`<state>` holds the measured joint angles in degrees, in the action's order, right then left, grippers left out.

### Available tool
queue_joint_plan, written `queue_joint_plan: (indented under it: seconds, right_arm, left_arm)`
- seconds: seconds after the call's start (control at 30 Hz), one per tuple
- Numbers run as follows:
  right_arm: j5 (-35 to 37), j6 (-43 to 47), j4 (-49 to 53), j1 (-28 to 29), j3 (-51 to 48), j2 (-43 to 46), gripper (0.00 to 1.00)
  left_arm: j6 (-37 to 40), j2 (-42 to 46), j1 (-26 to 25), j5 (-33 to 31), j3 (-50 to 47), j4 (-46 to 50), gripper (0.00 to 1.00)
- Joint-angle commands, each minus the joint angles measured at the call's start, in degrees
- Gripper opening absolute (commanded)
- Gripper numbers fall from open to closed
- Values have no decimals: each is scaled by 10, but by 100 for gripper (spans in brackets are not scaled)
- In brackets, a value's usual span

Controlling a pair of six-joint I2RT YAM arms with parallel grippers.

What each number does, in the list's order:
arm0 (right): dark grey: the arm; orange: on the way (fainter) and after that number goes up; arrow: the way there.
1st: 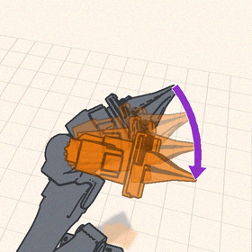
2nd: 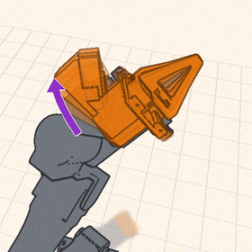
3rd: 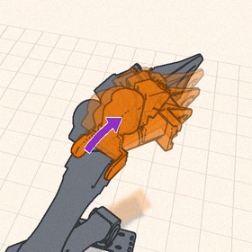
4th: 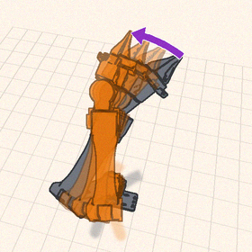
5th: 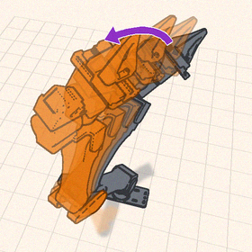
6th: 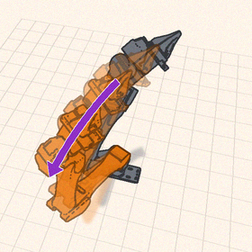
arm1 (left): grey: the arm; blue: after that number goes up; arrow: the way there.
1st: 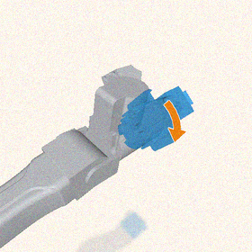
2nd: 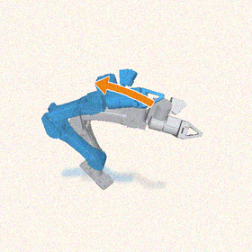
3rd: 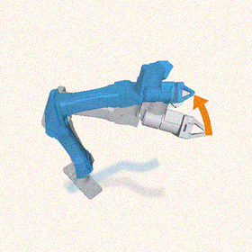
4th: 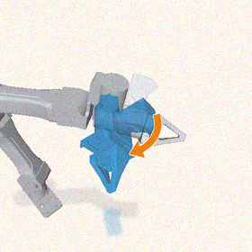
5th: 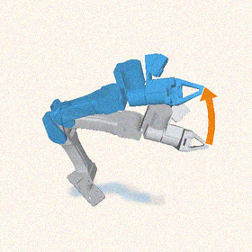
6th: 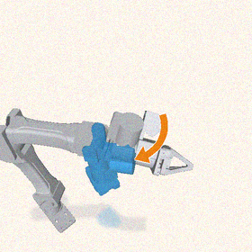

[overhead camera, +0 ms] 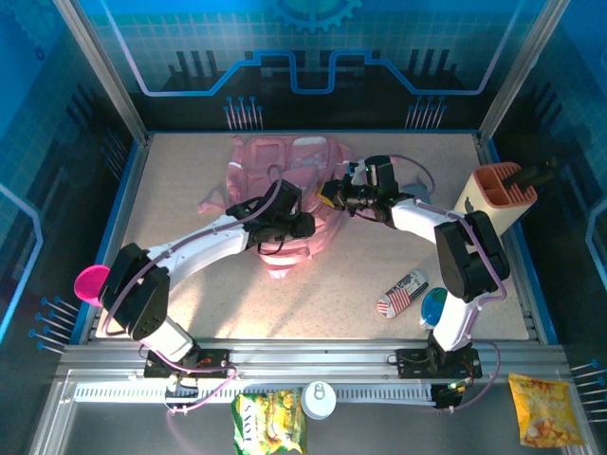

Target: Pack the student bag

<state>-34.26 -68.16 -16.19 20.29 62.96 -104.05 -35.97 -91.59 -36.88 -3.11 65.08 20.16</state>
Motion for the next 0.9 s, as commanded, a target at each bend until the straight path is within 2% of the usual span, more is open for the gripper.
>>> queue_joint_plan:
  seconds: [0.0, 0.3, 0.53, 0.7, 0.87]
  right_arm:
    - [-9, 7, -40, 11, -2, 28, 11]
    - [-13, 5, -44, 11, -1, 24, 11]
    - [-13, 6, -44, 10, -4, 22, 11]
    - [-6, 7, -45, 3, -9, 25, 11]
    - [6, 18, -37, -7, -12, 30, 11]
  left_arm:
    - [-13, -14, -3, -27, 14, -19, 38]
    - [-17, -51, -4, -27, 33, -44, 33]
    - [-14, -49, -3, -33, 35, -44, 18]
    - [-16, -37, -2, -43, 30, -19, 1]
    - [-7, -6, 10, -17, 18, 4, 0]
